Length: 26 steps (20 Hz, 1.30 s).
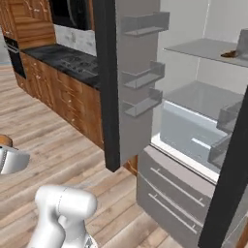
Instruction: Pick up the tangerine and banana from the fridge and place one fruit on each plate on the dining counter.
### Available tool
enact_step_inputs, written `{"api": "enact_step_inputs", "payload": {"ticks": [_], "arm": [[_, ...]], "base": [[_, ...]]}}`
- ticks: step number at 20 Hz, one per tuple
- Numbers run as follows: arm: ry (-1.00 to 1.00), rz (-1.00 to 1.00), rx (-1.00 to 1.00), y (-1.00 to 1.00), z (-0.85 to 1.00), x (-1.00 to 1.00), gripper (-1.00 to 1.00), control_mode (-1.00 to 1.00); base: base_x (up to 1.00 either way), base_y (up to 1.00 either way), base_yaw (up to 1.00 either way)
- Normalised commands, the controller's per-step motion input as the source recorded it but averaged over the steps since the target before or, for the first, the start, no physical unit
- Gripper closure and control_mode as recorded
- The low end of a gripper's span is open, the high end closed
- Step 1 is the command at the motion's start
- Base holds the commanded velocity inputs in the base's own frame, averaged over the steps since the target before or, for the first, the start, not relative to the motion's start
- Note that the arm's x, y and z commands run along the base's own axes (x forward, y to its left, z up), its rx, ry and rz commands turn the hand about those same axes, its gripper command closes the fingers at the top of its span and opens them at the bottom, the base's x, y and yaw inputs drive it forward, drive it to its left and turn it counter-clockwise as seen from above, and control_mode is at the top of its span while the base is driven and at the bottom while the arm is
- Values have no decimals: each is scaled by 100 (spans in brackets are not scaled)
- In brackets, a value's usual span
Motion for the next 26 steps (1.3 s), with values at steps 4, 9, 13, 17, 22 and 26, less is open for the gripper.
{"api": "enact_step_inputs", "payload": {"ticks": [4,9,13,17,22,26], "arm": [[0,0,0,0,0,0,100,100],[0,0,0,0,0,0,100,100],[0,0,0,0,0,0,100,100],[0,0,0,0,0,0,100,100],[0,0,0,0,0,0,100,100],[0,0,0,0,0,0,100,100]], "base": [[-10,66,75],[-6,67,73],[0,61,71],[16,42,61],[26,40,49],[14,87,44]]}}
